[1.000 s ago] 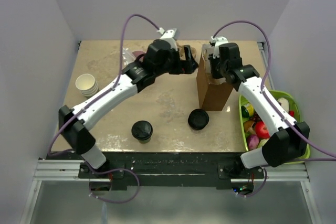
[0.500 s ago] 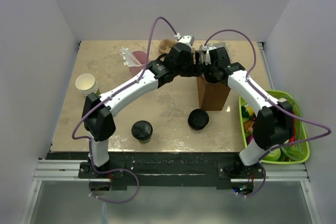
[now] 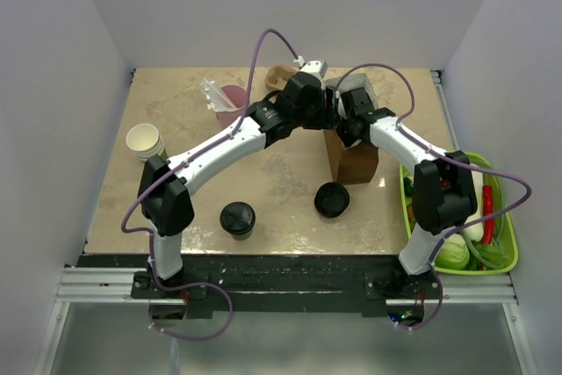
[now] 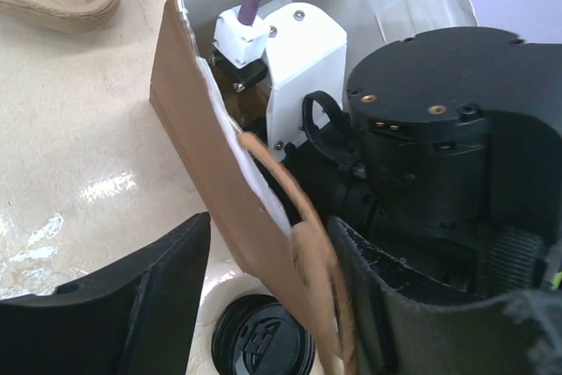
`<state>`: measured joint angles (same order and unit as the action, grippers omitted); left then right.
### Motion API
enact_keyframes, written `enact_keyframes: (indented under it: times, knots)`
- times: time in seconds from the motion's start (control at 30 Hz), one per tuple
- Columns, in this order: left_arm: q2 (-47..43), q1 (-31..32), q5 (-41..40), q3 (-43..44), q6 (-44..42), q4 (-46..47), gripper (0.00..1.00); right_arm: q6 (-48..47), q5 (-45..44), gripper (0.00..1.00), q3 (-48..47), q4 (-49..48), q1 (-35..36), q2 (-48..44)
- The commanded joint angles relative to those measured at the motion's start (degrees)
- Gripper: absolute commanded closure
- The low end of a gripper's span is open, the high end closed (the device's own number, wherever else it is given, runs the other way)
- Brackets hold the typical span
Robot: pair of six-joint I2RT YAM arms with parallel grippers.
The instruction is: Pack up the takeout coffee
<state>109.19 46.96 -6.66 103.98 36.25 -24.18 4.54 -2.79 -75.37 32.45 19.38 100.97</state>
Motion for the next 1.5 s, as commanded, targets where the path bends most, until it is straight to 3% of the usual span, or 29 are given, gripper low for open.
enact_keyframes:
  times: [0.0,0.17,0.37,0.43,0.7,0.8,0.87,1.07,1.27,1.47]
  knots:
    - [-0.64,0.15,0.33,0.61,-1.44,2.83,0.46,1.09,-4.5,0.89,1.19,-0.45,0.05,2.39]
    - [-0.11,0.15,0.07,1.39,-1.71,1.95,0.6,0.39,-3.1,0.87,0.58,-0.98,0.14,2.4]
    - [-0.29,0.24,-0.81,1.92,-2.76,1.07,0.83,-0.14,-4.07,0.63,-4.16,-0.28,0.05,-4.54]
    - [-0.73,0.24,-0.82,1.84,-2.94,1.33,1.0,-0.14,-4.33,0.55,-6.09,-0.1,0.13,-8.41]
    - [-3.71,0.24,-2.66,-0.18,-4.78,2.48,1.0,-0.58,-3.55,0.39,-6.99,-3.52,0.05,-19.92]
    - [-5.38,0.24,-3.54,-1.85,-5.31,2.83,1.0,0.03,-2.05,0.25,-3.13,-10.37,0.13,-26.51]
    - [-6.09,0.24,-3.71,-3.26,-5.57,3.18,1.0,0.39,-0.65,0.02,-0.41,-14.59,0.05,-31.5]
    - [-8.02,0.24,-4.68,-4.84,-5.57,3.18,1.0,2.05,-2.65,0.02,4.96,-19.35,0.05,-40.84]
    - [-8.64,0.15,-6.17,-4.14,-7.51,3.53,1.0,5.39,-0.58,0.02,0.24,-9.25,0.05,-39.1]
    - [-9.7,0.15,-2.14,-3.53,-16.11,7.66,1.0,2.06,2.61,0.02,0.84,-9.51,0.05,-38.65]
